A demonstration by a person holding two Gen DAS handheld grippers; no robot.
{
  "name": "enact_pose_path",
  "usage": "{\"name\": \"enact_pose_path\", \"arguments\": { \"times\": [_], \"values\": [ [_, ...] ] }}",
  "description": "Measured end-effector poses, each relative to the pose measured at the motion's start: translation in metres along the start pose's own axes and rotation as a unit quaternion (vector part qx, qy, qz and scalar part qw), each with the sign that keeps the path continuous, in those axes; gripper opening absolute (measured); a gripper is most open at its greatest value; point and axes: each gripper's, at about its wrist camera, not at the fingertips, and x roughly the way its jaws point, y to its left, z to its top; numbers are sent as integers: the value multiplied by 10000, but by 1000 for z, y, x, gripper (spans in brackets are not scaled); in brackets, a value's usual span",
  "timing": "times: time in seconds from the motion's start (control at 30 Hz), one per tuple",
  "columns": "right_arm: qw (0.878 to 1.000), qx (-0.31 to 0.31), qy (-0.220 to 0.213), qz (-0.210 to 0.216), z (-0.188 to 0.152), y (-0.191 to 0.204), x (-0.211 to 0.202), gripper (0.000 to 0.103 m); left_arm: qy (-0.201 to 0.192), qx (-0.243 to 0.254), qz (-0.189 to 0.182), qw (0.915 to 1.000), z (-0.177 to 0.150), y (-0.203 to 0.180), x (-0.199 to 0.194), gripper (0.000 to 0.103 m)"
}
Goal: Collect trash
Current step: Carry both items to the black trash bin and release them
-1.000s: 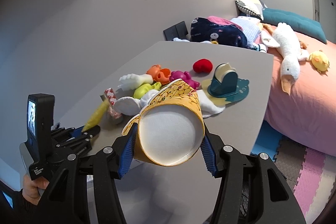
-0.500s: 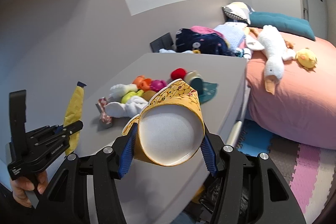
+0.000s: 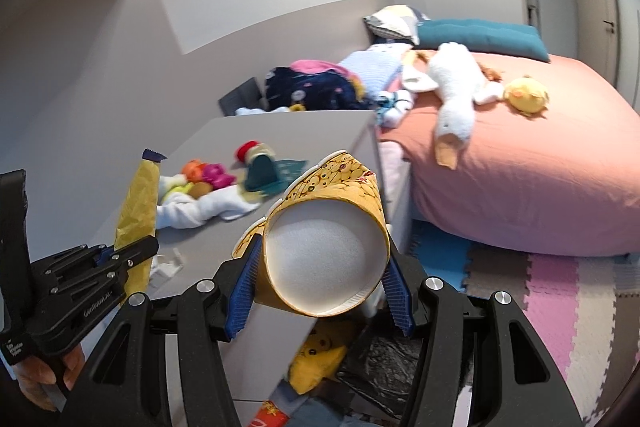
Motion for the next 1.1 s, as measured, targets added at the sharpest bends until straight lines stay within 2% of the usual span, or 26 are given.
{"name": "enact_pose_path", "arguments": {
  "times": [0.27, 0.67, 0.7, 0.73, 0.77, 0.8, 0.87, 1.1],
  "values": [
    [9990, 243, 87, -369, -4, -40, -2, 57, 157, 241, -549, 9981, 4, -57, 17, 11],
    [9939, 615, 406, -820, -13, -92, 12, 60, 794, 768, -1105, 9877, -9, -118, 54, 12],
    [9925, 566, 478, -970, -13, -93, 15, 63, 869, 836, -1096, 9866, -10, -122, 58, 15],
    [9910, 548, 478, -1120, -14, -96, 14, 70, 935, 905, -1011, 9863, -12, -125, 61, 37],
    [9890, 576, 426, -1297, -15, -99, 14, 74, 938, 992, -876, 9868, -13, -128, 62, 86],
    [9876, 653, 389, -1371, -15, -103, 13, 75, 841, 1035, -794, 9879, -14, -128, 60, 98],
    [9863, 777, 375, -1406, -15, -110, 11, 75, 556, 1185, -586, 9897, -17, -128, 53, 96],
    [9871, 862, 277, -1319, -15, -112, 9, 75, 514, 1142, -421, 9912, -18, -109, 47, 96]
  ]
}}
